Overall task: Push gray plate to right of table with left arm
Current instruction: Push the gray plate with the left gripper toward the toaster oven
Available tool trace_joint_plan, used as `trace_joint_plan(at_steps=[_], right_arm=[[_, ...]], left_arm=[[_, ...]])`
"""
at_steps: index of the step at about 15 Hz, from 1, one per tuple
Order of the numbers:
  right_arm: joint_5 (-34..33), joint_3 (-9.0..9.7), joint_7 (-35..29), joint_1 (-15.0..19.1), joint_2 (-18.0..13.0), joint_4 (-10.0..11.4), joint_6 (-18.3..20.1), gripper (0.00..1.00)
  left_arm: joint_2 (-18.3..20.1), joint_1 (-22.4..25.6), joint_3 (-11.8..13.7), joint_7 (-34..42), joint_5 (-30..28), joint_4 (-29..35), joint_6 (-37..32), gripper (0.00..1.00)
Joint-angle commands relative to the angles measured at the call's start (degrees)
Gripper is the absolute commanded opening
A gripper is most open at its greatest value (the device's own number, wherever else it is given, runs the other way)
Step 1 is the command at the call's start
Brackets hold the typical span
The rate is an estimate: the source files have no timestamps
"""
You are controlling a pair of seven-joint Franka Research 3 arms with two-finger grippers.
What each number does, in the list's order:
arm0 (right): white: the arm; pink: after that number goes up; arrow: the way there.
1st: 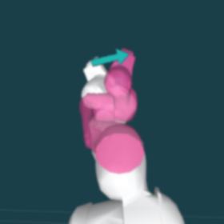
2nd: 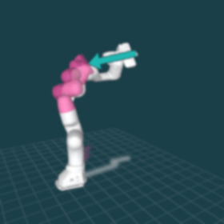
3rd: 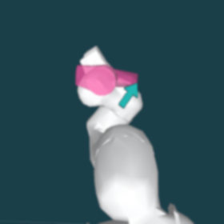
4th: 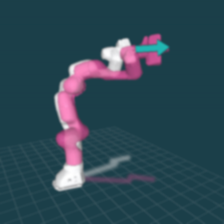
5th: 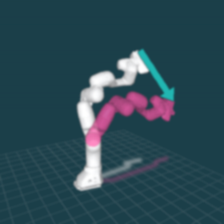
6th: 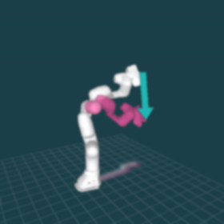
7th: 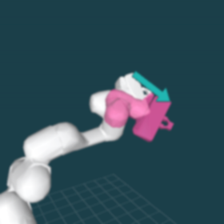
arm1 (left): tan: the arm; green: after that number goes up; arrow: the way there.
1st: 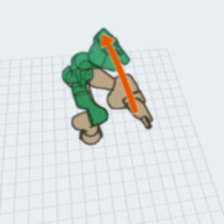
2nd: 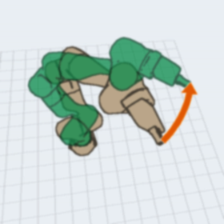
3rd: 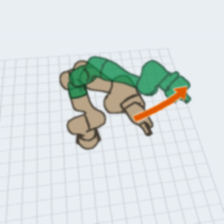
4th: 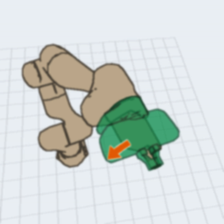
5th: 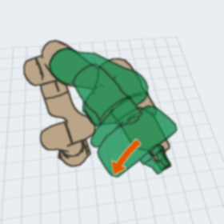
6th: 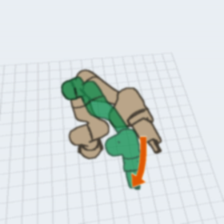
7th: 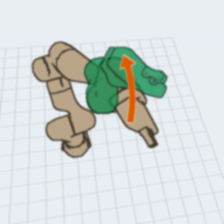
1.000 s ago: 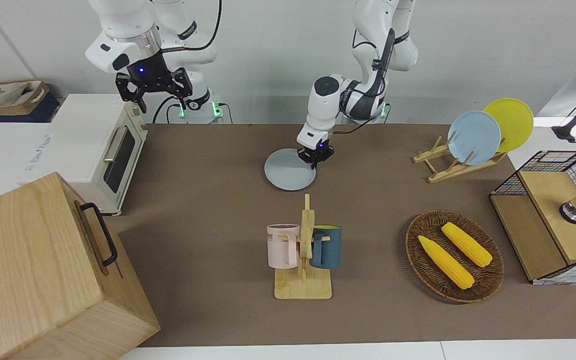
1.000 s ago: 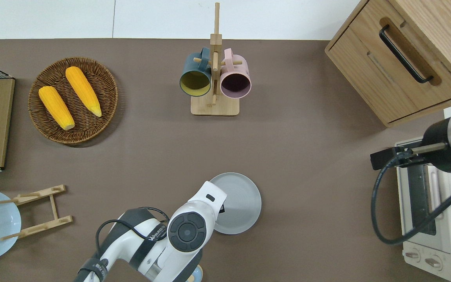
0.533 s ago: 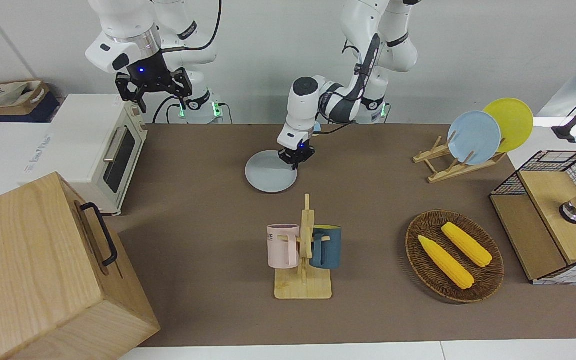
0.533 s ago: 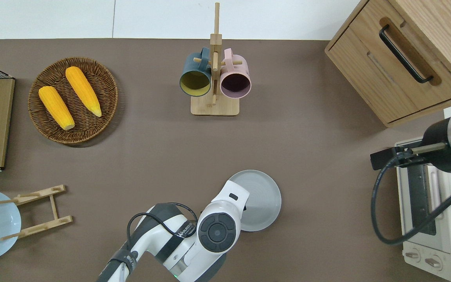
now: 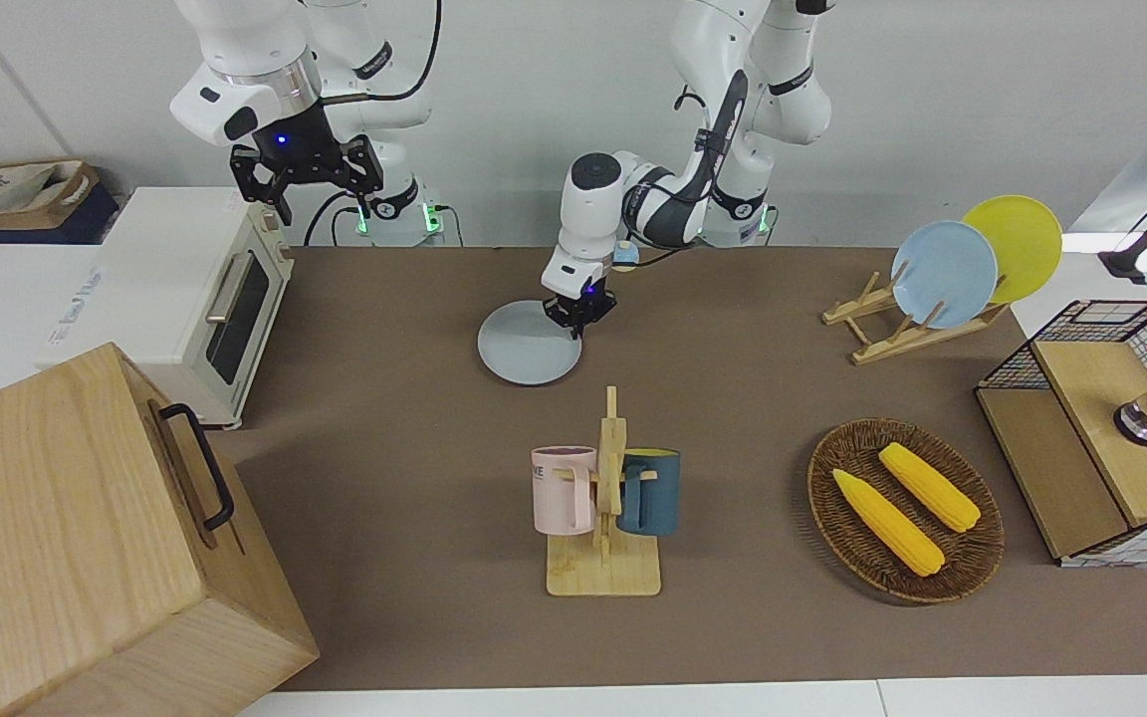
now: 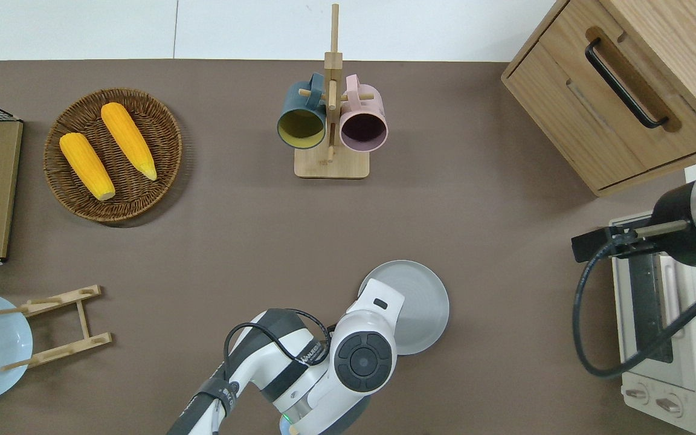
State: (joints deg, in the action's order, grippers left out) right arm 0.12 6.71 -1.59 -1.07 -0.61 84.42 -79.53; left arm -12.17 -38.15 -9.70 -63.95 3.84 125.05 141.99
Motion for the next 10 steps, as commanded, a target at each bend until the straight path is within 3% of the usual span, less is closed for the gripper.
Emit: trace_joint_plan(at_steps=[1,3,5,10], right_arm=[[0.6,0.85,0.0,1.2,-0.4,-0.2,0.7,0.983],[0.6,0.76,0.0,1.2,-0.4,-0.2,0.7,0.983],[0.6,0.76,-0.1,1.2,-0.4,-0.2,0.7,0.983],[0.6,0.85,0.0,1.2,-0.4,-0.2,0.7,0.983]], left_arm=[[-6.6,-1.8,0.3,-2.3,1.1,-3.1,1.8,0.39],[-6.3,-1.8,0.4,-2.2,1.1,-3.5,1.2,0.73],[-5.9,-1.4,0.8,-1.6,1.1,-5.3,-0.5,0.99],[-4.9,-0.9,1.1,-0.4,1.1,-9.7,-8.9,0.99]])
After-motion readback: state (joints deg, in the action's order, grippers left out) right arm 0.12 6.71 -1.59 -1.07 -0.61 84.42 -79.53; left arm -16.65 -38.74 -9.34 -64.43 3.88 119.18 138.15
